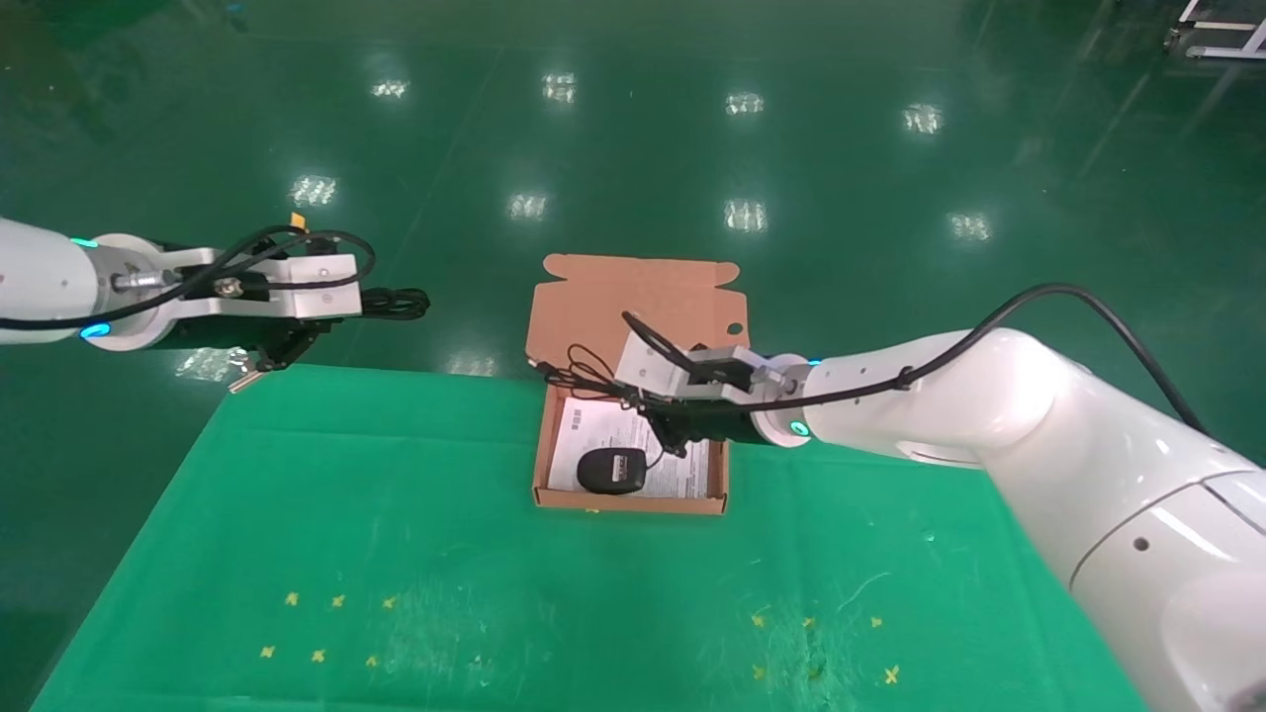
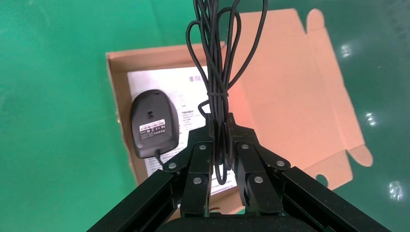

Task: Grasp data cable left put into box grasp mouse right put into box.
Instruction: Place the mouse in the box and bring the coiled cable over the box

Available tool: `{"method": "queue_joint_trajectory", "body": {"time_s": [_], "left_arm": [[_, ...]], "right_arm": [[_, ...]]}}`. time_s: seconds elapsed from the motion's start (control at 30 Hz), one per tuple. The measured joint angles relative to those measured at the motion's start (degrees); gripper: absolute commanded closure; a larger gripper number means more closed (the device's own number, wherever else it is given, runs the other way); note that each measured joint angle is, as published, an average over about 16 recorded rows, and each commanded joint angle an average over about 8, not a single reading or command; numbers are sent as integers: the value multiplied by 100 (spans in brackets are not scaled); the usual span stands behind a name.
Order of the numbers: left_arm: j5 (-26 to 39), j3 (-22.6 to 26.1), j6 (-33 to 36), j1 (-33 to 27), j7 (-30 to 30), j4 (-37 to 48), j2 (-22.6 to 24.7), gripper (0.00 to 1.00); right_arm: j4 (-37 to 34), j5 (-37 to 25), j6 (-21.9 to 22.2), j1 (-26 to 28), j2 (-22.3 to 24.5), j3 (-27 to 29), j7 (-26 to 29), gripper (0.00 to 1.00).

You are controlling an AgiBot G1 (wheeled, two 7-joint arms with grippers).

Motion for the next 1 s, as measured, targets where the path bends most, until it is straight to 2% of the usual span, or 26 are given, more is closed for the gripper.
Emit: {"method": "queue_joint_trajectory", "body": {"time_s": [0.33, 0.37, 0.4, 0.6, 0.63, 0.67, 1.0], "left_arm": [[1, 0, 0, 0, -1, -1, 0, 100], [1, 0, 0, 0, -1, -1, 0, 100], [1, 0, 1, 1, -1, -2, -1, 100], [1, 0, 3, 1, -1, -3, -1, 100], [1, 0, 3, 1, -1, -3, -1, 100], [1, 0, 3, 2, -1, -3, -2, 100], [-47, -20, -44, 35, -8, -19, 10, 100]], "right_arm": [[119, 287, 217, 29, -12, -713, 271, 100], [135, 313, 236, 35, -13, -768, 291, 96], [153, 342, 258, 44, -13, -830, 310, 87], [256, 487, 348, 93, 4, -1100, 383, 12], [277, 508, 357, 100, 13, -1131, 390, 4], [301, 525, 365, 108, 24, -1158, 396, 0], [526, 568, 409, 128, 198, -1292, 472, 0]]}}
